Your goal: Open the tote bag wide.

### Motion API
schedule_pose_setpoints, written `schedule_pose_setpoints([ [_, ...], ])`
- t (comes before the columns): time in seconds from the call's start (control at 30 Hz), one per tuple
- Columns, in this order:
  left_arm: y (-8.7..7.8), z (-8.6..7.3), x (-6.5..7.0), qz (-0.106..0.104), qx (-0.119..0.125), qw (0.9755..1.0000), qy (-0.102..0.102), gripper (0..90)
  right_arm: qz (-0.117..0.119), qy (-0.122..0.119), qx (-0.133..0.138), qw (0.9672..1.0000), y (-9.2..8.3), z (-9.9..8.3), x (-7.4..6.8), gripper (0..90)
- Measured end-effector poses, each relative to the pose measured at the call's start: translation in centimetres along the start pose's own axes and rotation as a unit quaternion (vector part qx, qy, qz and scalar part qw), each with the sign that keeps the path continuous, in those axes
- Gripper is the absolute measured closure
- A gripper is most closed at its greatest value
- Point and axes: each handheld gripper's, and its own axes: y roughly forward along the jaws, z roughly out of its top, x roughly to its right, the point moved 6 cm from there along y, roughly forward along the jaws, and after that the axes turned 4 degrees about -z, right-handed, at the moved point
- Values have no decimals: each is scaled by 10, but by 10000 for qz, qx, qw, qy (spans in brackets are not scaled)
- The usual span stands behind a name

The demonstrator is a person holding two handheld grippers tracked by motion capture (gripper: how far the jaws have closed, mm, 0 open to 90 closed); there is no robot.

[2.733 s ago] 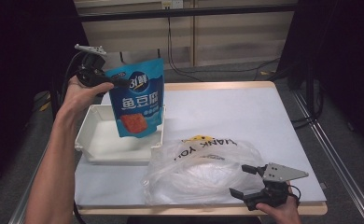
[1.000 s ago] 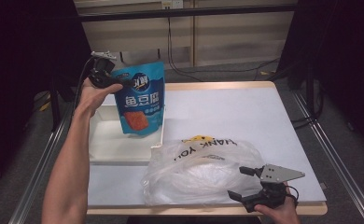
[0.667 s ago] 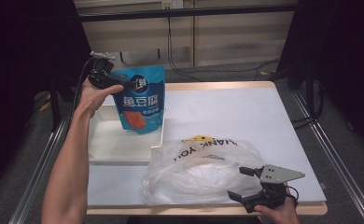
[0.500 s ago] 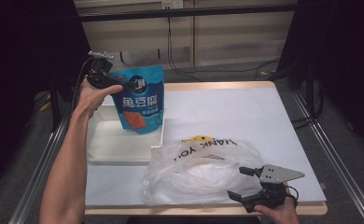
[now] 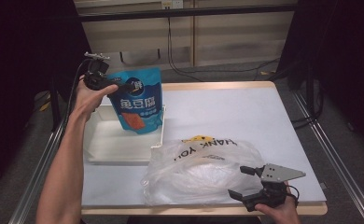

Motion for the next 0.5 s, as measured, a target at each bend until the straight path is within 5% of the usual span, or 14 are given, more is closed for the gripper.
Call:
schedule_pose_setpoints([
  [0.1, -1, 0, 0, -5, 14, 10000, 32, 36, -10, -9, 26, 10000, 0, 0, 0, 105],
  [0.17, -4, -1, -1, 235, 260, 9994, -29, 72, -12, 31, 9, 10000, -1, 0, 0, 105],
  [0.27, -5, -8, -5, 264, 135, 9994, -182, 60, -21, 43, 29, 10000, -1, -1, 2, 105],
  [0.5, -16, -14, -8, 446, 372, 9982, -148, 63, -31, 99, 30, 9999, 0, -1, 6, 105],
])
